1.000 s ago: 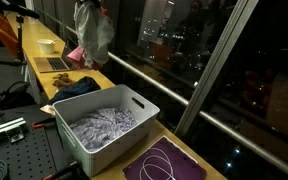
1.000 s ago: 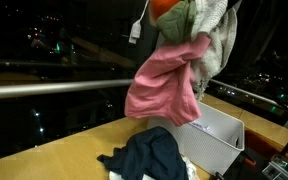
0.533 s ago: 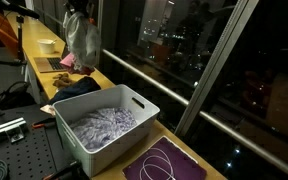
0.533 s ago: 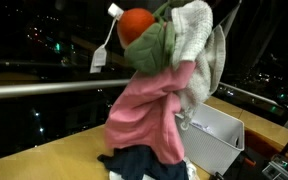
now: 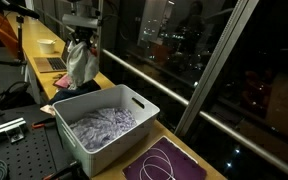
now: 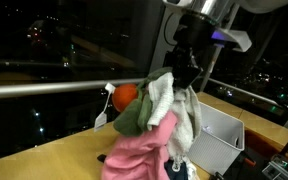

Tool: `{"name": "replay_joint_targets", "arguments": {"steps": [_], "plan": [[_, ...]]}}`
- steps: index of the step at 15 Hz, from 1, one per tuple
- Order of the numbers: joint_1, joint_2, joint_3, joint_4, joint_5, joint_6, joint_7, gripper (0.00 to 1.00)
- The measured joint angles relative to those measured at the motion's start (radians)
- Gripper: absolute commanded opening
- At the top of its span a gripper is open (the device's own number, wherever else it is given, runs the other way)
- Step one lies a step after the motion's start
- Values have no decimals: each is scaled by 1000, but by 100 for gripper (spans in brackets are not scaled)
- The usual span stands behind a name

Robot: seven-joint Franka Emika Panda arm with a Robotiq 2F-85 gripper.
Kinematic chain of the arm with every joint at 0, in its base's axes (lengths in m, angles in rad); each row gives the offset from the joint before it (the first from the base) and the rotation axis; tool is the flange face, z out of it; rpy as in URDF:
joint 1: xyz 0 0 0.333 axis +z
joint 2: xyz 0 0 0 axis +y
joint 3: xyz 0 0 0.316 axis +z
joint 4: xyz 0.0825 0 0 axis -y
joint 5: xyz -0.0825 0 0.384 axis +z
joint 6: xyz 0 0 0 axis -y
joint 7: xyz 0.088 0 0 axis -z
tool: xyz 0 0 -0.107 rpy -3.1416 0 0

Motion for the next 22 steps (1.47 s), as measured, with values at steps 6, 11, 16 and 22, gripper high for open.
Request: {"name": "replay_joint_targets", "arguments": {"steps": [6, 11, 16, 22], "plan": [[-104, 50, -9, 35, 104, -1, -40, 100], [-203, 17, -64, 15, 149, 4, -98, 100], [-313, 9, -182, -165, 136, 201, -232, 100], [-382, 112, -248, -340, 78, 507, -270, 100]]}}
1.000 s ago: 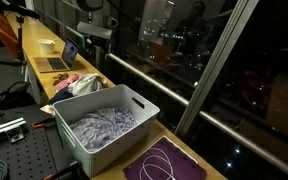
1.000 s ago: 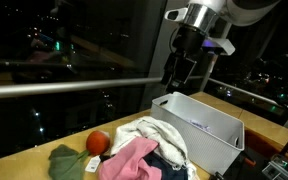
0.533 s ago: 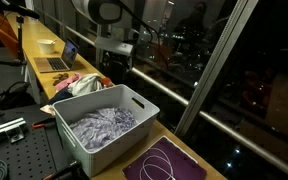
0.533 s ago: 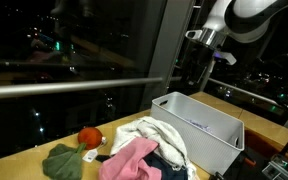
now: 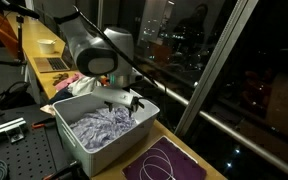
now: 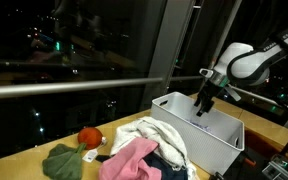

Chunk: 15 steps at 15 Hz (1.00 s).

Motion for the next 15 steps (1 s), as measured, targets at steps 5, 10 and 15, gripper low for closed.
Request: {"name": "replay_joint_targets", "arguments": {"steps": [5, 10, 15], "plan": [[12, 153, 5, 6, -78, 141, 59, 100], [58, 261, 9, 58, -153, 163, 155, 100], [61, 339, 18, 104, -177, 163, 205, 100]]}}
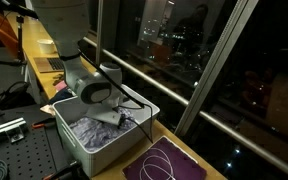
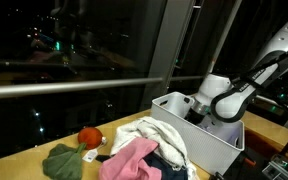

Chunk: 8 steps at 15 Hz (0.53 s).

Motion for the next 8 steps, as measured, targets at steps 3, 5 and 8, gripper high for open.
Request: {"name": "replay_joint_targets", "arguments": {"steps": [3, 5, 8], "plan": [[-3, 35, -3, 33, -10, 0, 20, 66], [-3, 48, -4, 47, -26, -1, 39, 49], [-3, 49, -4, 53, -39, -2, 69, 27]]}}
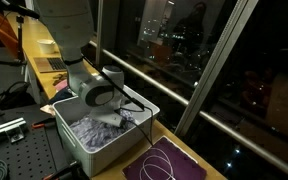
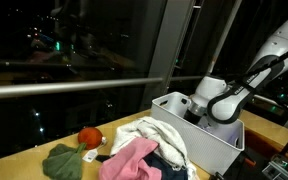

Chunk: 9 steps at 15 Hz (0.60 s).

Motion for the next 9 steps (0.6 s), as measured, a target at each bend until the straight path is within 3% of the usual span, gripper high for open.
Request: {"name": "replay_joint_targets", "arguments": {"steps": [4, 9], "plan": [[-6, -30, -2, -4, 0, -4, 17, 1], [-7, -198, -11, -27, -5, -55, 21, 0]]}}
